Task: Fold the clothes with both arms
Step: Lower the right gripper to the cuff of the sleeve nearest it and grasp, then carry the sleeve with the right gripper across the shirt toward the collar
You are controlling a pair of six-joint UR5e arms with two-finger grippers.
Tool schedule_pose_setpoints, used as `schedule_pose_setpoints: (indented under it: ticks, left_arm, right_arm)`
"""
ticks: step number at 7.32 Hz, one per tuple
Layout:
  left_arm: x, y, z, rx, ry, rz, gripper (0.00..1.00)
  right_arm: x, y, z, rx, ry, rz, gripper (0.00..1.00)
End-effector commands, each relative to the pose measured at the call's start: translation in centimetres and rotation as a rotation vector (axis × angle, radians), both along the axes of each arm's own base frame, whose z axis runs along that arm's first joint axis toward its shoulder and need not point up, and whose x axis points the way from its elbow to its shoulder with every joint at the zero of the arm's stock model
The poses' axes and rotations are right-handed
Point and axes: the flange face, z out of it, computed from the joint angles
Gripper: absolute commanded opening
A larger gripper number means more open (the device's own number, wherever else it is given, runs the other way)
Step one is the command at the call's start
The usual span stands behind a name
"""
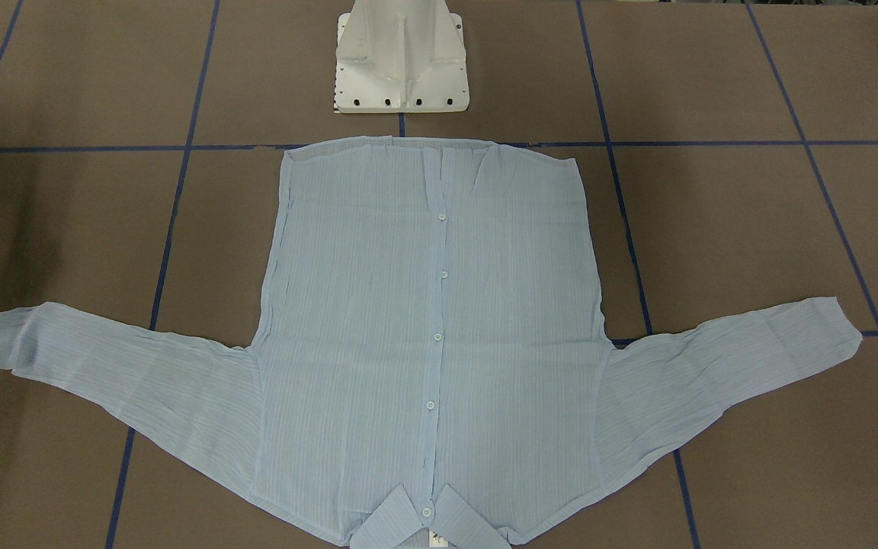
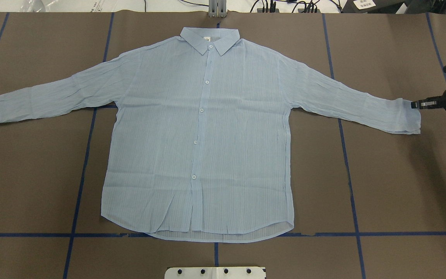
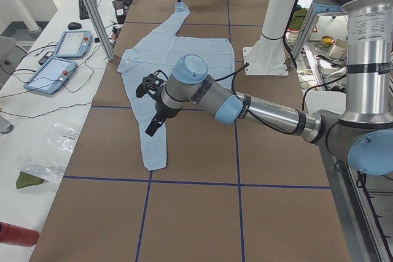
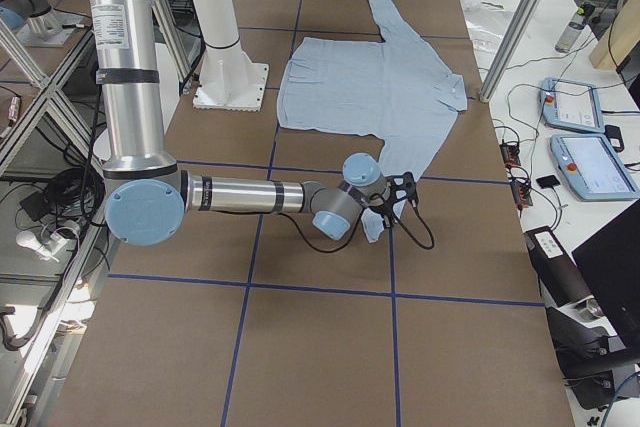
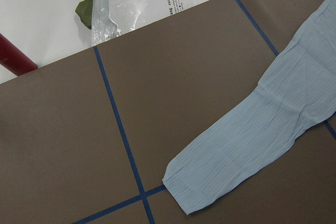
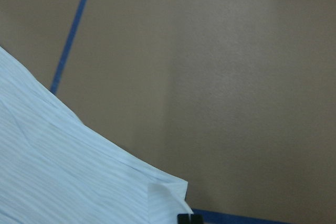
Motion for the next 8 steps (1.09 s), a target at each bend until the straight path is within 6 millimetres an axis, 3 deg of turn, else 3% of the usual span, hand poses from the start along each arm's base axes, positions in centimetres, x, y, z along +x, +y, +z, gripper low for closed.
schedule_pose_setpoints:
  ticks: [1, 2, 3, 4, 5, 8]
  left_arm:
    - [0.0, 0.0, 0.1, -0.002, 0.0, 0.0, 1.0]
    - [0.0, 0.0, 0.1, -0.002, 0.0, 0.0, 1.0]
    - [0.0, 0.0, 0.1, -0.002, 0.0, 0.0, 1.0]
    - [0.0, -0.1, 0.4, -0.008, 0.0, 0.0, 1.0]
    - [0.0, -0.2, 0.4, -0.007, -0.001, 0.0, 1.0]
    - [0.0, -0.3, 1.9, 0.0, -0.001, -0.001, 1.0]
  right_arm:
    - [-1.8, 0.6, -12.5, -0.096, -0.074, 0.062, 0.0]
    - [-5.2, 0.5, -17.4, -0.136, -0.104, 0.105, 0.0]
    - [-10.9, -0.4, -22.9, -0.163, -0.111, 0.159, 0.0]
    - [-17.2, -1.1, -30.4, -0.226, -0.086, 0.219, 0.0]
    - [-21.2, -1.0, -36.2, -0.259, -0.055, 0.274, 0.0]
    - [-29.7, -0.6, -45.5, -0.202, -0.118, 0.389, 0.0]
